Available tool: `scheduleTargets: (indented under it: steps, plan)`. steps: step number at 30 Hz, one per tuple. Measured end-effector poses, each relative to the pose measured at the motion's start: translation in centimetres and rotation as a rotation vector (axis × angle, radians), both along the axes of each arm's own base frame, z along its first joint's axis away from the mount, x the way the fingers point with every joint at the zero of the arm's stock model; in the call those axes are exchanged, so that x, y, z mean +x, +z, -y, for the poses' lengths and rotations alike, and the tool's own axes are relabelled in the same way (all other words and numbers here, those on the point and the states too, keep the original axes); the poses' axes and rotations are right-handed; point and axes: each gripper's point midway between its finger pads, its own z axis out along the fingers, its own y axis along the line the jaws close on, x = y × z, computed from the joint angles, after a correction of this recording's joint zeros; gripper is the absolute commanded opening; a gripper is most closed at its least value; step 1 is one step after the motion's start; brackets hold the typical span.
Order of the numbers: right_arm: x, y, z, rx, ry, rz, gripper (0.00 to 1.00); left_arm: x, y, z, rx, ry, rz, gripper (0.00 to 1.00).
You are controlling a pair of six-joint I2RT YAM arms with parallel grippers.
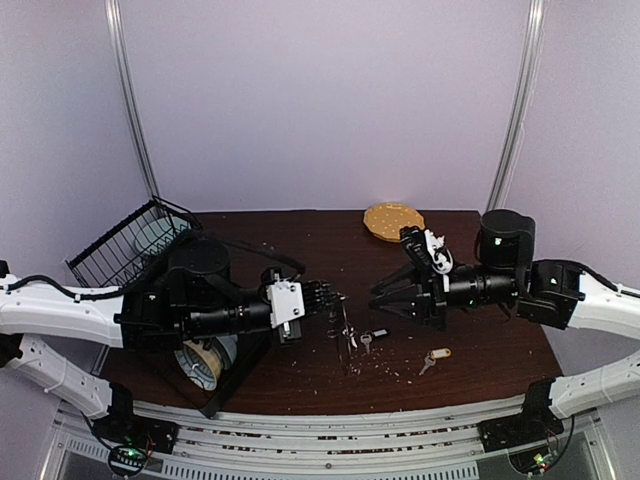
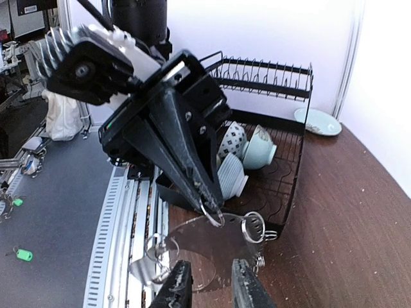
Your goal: Put the keys on the keyring
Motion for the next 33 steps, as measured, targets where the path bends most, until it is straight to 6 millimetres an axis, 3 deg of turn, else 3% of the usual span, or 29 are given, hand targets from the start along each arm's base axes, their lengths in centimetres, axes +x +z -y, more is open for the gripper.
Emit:
scheduleTargets:
  steps: [4, 11, 18, 33]
  plan:
    - [0.4, 1.5, -0.4, 0.062, -0.011, 0.027, 0.25, -0.2, -0.3, 0.0, 0.004, -0.008, -0.035, 0.00]
    - [0.2, 1.6, -1.4, 0.083, 0.011, 0.037, 0.24, -0.3, -0.3, 0.0, 0.009, -0.007, -0.066, 0.00]
    - [-0.2, 0.5, -2.2, 0.053, 0.038, 0.031, 0.18, -0.3, 0.9, 0.3, -0.011, -0.008, -0.085, 0.00]
    - [-0.4, 0.2, -2.5, 0.029, 0.055, 0.048, 0.14, -1.0, 0.3, 0.4, 0.013, -0.047, -0.112, 0.00]
